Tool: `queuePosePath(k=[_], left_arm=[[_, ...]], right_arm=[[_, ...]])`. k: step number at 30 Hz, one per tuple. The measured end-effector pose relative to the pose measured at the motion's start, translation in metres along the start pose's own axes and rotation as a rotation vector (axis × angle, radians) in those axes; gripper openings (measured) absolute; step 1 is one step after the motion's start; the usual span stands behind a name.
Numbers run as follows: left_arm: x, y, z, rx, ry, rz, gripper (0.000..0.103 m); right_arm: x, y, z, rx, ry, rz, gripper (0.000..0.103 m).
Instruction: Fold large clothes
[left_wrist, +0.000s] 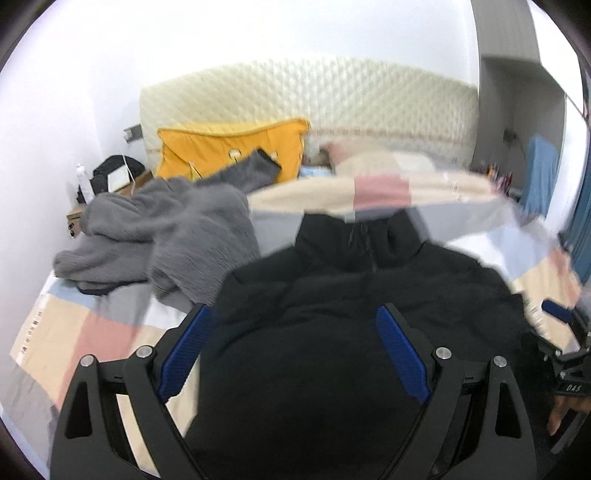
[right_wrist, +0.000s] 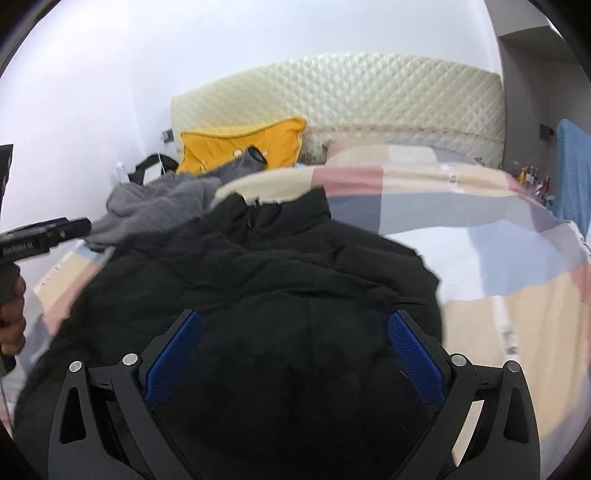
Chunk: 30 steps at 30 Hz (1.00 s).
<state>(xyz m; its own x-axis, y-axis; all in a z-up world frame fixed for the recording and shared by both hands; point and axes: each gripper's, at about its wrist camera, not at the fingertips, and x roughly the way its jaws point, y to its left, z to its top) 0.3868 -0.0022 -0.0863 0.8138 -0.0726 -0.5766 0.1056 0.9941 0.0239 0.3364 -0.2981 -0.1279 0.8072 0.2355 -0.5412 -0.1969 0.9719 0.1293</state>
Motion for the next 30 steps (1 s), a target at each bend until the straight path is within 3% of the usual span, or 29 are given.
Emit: queuePosePath(k=[9,12,16,21,23,25,27,30], left_arm=[[-0.182,0.052,0.035,-0.070,-0.139,-0.098,0.092],[-0.226,0.081,0.036,-0.114,-0.152,-0.098,0.092],[-0.270,0.135,0.021,-0.206,-0.109,-0.121,0.092],[-0.273,0.194,-0.026,-0.311,0.044,-0.190,0.092],[-0.261,0.212,-0.055,-0.349,0.122,-0.215,0.091],[-0.240,0.219,-0.084,-0.357,0.205,-0.224,0.090],[-0.225,0.222,-0.105,-0.351,0.235,-0.237,0.090],[-0.196,0.223,-0.141,-0.406,0.294,-0.344,0.084]], right_arm=[[-0.156,-0.001,0.028,0.042,-0.071,0.116,0.101],[-0.200,-0.010,0.029,0.067,-0.071,0.157,0.101],[-0.242,-0.026,0.017,0.085,0.007,0.185,0.101],[-0.260,-0.047,-0.020,0.104,0.154,0.225,0.101],[-0.259,-0.054,-0.040,0.099,0.206,0.220,0.093],[-0.248,-0.065,-0.064,0.151,0.275,0.253,0.074],[-0.234,-0.075,-0.087,0.185,0.334,0.264,0.068],[-0.206,-0.086,-0.116,0.217,0.444,0.286,0.063]])
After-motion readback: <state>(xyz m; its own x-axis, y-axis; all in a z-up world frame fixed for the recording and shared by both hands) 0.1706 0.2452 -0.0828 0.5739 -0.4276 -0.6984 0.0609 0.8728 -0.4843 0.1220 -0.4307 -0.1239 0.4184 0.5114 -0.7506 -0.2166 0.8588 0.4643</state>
